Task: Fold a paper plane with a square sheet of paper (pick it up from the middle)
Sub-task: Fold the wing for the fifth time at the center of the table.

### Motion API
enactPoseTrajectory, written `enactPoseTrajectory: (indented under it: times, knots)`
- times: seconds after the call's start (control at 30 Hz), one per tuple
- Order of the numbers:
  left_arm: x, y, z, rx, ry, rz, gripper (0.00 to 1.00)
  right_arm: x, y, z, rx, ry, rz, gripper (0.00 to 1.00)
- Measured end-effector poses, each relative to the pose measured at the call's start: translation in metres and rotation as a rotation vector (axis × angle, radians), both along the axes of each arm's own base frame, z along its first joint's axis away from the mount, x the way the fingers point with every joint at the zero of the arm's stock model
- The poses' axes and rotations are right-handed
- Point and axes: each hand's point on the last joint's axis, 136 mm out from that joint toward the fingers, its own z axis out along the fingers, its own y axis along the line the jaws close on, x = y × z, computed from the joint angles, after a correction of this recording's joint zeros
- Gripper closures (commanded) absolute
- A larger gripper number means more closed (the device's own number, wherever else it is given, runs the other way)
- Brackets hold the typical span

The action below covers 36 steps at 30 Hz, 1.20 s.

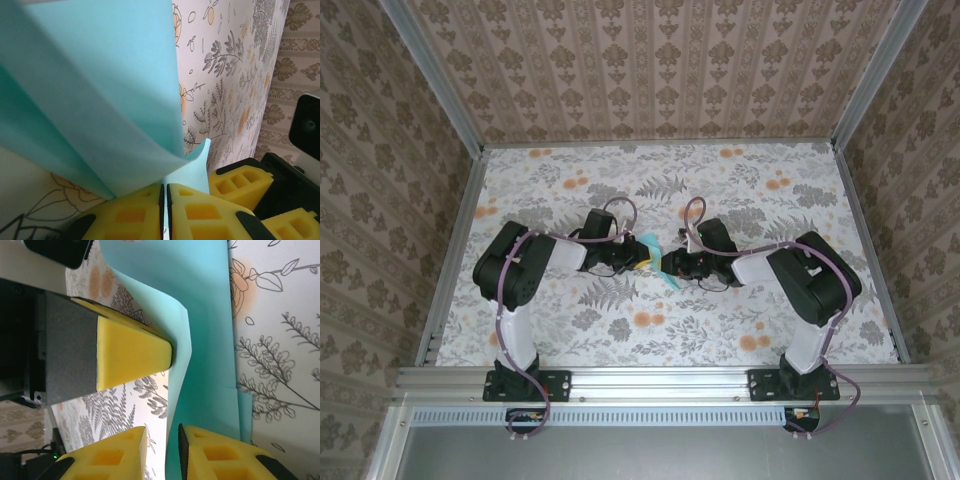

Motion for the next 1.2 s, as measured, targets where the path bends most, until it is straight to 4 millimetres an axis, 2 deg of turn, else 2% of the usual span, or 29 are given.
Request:
enactPoseTrajectory:
  times: [0.27, 0.5, 1.2]
  knots:
    - [0.001, -0.001, -0.001, 0.006, 0.011, -0.001, 0.88, -0.009, 0.005, 0.002, -0.162, -0.102, 0.086, 0.73]
    - [0.001, -0.001, -0.001, 0.01, 0.016, -0.003, 0.89, -0.013, 0.005, -0.01, -0.317, -0.184, 0.124, 0.73]
    - [0.001, 0.0, -0.002, 0.028, 0.036, -0.003, 0.9, -0.01, 0.004, -0.014, -0.62, -0.443, 0.139, 0.7]
